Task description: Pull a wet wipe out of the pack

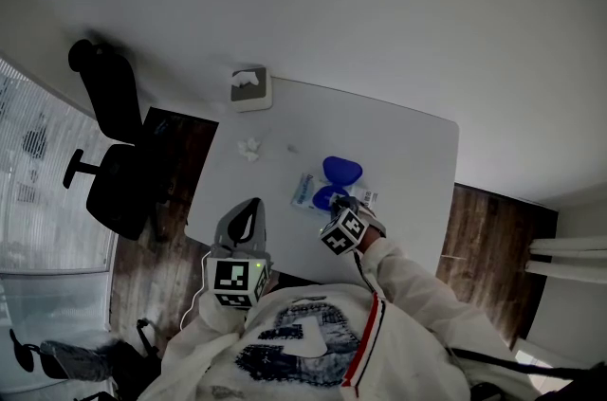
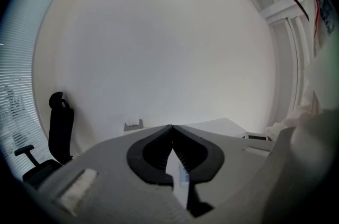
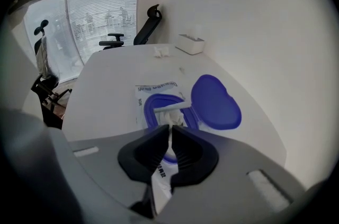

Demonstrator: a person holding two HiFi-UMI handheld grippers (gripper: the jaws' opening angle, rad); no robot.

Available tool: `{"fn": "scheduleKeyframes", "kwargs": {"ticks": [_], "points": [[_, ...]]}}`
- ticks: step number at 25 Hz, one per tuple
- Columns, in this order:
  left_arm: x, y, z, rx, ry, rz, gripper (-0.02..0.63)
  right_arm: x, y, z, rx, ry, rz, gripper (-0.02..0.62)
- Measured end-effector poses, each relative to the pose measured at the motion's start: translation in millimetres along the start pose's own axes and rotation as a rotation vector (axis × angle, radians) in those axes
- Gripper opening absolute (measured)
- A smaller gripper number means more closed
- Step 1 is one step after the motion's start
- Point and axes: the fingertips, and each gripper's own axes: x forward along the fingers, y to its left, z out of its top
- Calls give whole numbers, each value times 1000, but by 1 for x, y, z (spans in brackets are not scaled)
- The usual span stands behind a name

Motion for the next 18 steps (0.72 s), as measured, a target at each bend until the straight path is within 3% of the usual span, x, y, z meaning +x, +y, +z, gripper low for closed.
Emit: {"fn": "scheduleKeyframes", "kwargs": {"ticks": [8,18], "points": [[1,1,-6,-11,6,-10,3,-8,-8,4,110,-42,9,19],[8,-14,-9,-22,-2,-76,3,-48,-21,14,349,-158,9,17]]}}
